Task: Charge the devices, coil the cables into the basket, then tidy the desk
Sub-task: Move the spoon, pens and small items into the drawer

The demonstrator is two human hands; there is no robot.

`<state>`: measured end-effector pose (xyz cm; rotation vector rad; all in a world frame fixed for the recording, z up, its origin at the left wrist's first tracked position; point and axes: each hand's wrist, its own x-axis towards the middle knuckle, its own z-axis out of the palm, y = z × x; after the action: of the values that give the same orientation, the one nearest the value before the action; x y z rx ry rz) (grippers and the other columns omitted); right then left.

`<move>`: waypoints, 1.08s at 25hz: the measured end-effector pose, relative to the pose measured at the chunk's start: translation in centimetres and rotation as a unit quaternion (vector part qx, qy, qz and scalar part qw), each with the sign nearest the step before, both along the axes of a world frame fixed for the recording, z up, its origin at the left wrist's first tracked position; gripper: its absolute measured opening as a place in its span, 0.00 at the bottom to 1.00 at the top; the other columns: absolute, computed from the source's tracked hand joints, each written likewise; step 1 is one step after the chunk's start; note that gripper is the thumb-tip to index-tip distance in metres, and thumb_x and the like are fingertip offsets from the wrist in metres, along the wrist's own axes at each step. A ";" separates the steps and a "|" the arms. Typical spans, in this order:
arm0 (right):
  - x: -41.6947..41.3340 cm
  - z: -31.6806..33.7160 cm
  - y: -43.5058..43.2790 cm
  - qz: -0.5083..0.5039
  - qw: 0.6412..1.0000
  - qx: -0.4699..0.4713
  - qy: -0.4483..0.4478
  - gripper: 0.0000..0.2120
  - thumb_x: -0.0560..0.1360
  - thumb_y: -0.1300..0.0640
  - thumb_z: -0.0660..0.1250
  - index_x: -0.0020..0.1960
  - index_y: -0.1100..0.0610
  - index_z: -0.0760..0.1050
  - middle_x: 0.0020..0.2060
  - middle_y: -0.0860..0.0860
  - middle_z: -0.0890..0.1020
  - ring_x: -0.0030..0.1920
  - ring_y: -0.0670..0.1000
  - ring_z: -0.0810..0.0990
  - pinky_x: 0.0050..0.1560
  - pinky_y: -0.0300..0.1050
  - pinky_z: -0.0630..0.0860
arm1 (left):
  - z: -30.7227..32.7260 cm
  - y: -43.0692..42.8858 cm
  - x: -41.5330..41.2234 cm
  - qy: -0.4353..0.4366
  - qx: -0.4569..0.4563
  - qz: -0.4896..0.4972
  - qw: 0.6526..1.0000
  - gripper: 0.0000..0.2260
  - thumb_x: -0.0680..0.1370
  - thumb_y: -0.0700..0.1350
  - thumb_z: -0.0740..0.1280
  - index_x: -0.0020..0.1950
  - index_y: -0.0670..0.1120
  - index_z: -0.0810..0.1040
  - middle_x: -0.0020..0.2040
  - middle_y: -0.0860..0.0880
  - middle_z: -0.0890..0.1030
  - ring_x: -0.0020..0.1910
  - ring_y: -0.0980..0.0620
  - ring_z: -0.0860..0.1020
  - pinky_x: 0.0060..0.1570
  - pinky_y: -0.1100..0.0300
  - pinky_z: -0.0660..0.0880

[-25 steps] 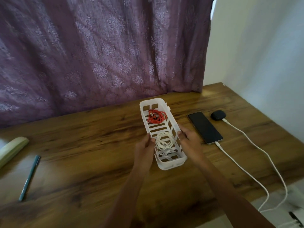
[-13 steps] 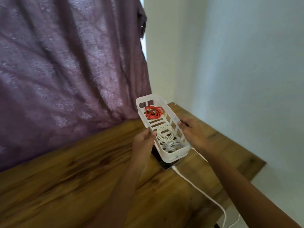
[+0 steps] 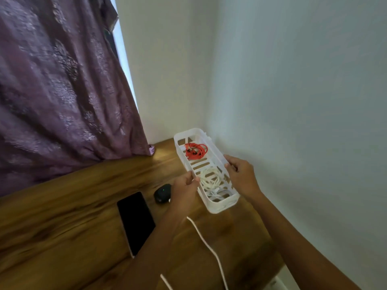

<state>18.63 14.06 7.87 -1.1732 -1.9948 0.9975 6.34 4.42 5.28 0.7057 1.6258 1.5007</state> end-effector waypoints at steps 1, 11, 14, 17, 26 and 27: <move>0.2 -0.5 0.6 -0.001 1.000 0.010 -0.020 0.13 0.79 0.62 0.60 0.61 0.57 0.77 0.50 0.53 0.83 0.40 0.43 0.79 0.39 0.26 0.74 | -0.6 0.6 0.3 -0.002 -0.006 0.000 1.000 0.09 0.79 0.40 0.63 0.53 0.49 0.81 0.52 0.51 0.84 0.51 0.51 0.82 0.56 0.47 0.77; 0.5 -3.4 4.1 0.023 0.983 0.074 -0.166 0.15 0.78 0.67 0.59 0.63 0.63 0.74 0.57 0.57 0.80 0.56 0.54 0.79 0.56 0.40 0.72 | -4.2 4.1 1.6 0.024 -0.048 0.010 0.998 0.10 0.78 0.45 0.64 0.57 0.53 0.80 0.52 0.56 0.83 0.52 0.55 0.81 0.55 0.49 0.77; 0.4 -4.0 4.5 0.048 0.971 0.099 -0.213 0.17 0.77 0.68 0.60 0.64 0.62 0.72 0.57 0.56 0.79 0.55 0.54 0.79 0.58 0.42 0.73 | -4.2 4.3 2.1 0.041 -0.060 0.024 0.997 0.11 0.78 0.43 0.63 0.60 0.51 0.79 0.54 0.56 0.82 0.53 0.57 0.80 0.57 0.53 0.76; 0.3 -4.5 4.8 0.061 0.959 0.116 -0.252 0.20 0.76 0.66 0.62 0.68 0.60 0.69 0.61 0.55 0.77 0.59 0.53 0.77 0.62 0.42 0.71 | -4.2 4.4 2.4 0.044 -0.060 0.033 0.997 0.14 0.79 0.41 0.63 0.63 0.48 0.77 0.56 0.53 0.81 0.53 0.57 0.79 0.57 0.57 0.76; 0.4 -3.5 4.0 0.093 0.924 0.166 -0.331 0.22 0.77 0.60 0.63 0.70 0.57 0.66 0.66 0.51 0.74 0.63 0.50 0.74 0.63 0.39 0.68 | -5.0 4.4 2.6 0.048 -0.087 0.037 0.994 0.17 0.79 0.44 0.63 0.67 0.48 0.72 0.59 0.51 0.80 0.56 0.54 0.79 0.59 0.51 0.76; 0.4 -3.4 4.0 0.097 0.916 0.172 -0.350 0.23 0.77 0.59 0.63 0.71 0.57 0.65 0.67 0.51 0.73 0.64 0.50 0.73 0.63 0.39 0.68 | -5.0 4.3 2.6 0.047 -0.088 0.039 0.994 0.17 0.79 0.44 0.63 0.67 0.48 0.72 0.59 0.51 0.80 0.56 0.54 0.79 0.59 0.51 0.76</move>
<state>19.05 18.02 4.46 -1.2498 -2.7456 0.2721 8.92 8.75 0.24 0.6306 1.8497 1.3753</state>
